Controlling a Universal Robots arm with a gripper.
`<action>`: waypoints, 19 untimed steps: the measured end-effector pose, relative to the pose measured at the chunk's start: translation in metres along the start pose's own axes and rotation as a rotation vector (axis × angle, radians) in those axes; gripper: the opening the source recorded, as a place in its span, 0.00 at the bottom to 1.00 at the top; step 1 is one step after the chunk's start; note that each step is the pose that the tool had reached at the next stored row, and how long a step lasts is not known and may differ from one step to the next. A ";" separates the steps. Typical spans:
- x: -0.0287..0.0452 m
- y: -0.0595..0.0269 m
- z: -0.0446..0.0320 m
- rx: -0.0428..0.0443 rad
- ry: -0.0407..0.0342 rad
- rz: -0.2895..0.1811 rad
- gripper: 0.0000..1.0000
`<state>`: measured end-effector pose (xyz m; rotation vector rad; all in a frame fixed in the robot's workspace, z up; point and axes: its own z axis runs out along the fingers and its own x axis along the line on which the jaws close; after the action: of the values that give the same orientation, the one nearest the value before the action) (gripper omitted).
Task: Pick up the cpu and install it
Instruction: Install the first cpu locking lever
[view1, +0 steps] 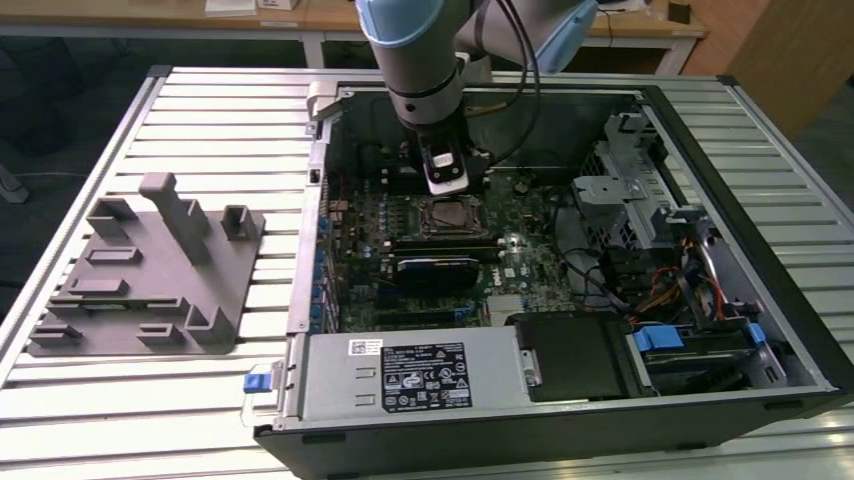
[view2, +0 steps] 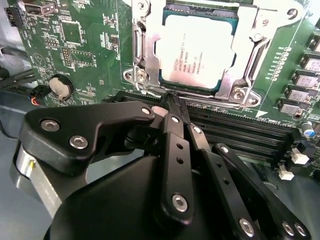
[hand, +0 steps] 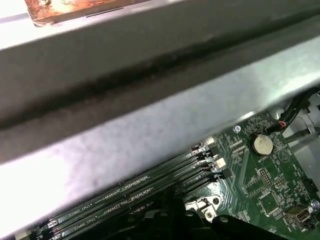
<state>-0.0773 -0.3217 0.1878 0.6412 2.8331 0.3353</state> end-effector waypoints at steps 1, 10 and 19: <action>0.0000 0.0000 0.0000 -0.0002 0.0000 0.000 0.11; -0.0016 0.0027 -0.0092 -0.0002 -0.0012 0.005 0.11; -0.0040 0.0067 -0.0235 0.0024 -0.0054 0.020 0.11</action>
<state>-0.0771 -0.3216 0.2126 0.6699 2.8242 0.3331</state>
